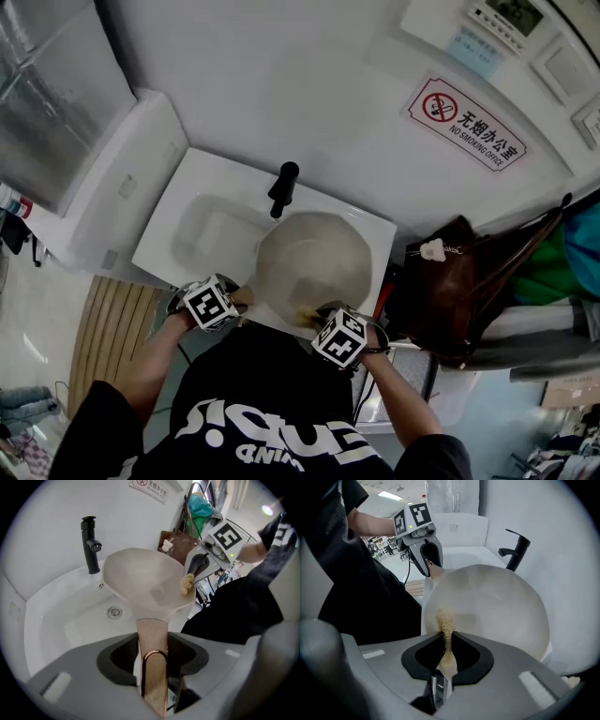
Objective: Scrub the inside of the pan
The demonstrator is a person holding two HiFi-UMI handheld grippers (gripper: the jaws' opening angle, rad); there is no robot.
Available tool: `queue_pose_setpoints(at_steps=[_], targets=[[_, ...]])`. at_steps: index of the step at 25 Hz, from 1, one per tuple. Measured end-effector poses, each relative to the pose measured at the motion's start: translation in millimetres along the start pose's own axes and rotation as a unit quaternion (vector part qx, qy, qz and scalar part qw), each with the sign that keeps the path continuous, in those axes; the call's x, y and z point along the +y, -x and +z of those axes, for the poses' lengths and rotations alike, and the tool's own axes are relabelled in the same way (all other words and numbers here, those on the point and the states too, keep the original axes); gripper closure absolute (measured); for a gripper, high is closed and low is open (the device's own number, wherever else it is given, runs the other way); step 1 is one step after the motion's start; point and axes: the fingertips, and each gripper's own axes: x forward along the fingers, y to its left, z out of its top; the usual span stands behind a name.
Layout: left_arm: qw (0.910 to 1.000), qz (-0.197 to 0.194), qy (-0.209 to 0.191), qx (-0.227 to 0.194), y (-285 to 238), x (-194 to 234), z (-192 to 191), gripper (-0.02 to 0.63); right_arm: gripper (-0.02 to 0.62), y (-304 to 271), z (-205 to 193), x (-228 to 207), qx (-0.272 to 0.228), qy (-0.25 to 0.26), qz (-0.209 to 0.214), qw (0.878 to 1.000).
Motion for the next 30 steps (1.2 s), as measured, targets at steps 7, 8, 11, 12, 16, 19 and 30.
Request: queue_pose_setpoints(at_steps=[7,8,11,12,16,19,30], targets=[[1.0,-0.003,-0.001,0.001,0,0,0,0.414,0.543,-17,35,17,-0.033,0.032,0.019,0.999],[1.0,-0.004,-0.001,0.001,-1,0,0,0.414,0.543,-20,40,18,-0.037,0.035,0.02,0.998],[1.0,-0.006,0.002,0.0,-2,-2,-1,0.414,0.543,-26,54,17,-0.049,0.037,0.021,0.998],[1.0,-0.007,0.002,0.0,-2,-3,-1,0.414,0.543,-29,58,15,-0.053,0.033,0.022,0.998],[1.0,-0.008,-0.001,0.004,-2,-2,-1,0.416,0.544,-40,74,10,-0.063,0.026,0.021,0.997],[0.9999,-0.011,-0.001,0.005,-2,-2,-1,0.416,0.543,-46,87,7,-0.068,0.022,0.019,0.997],[0.9999,-0.014,0.005,0.007,-4,-1,-3,0.417,0.543,-64,123,-19,-0.079,0.013,-0.003,0.997]])
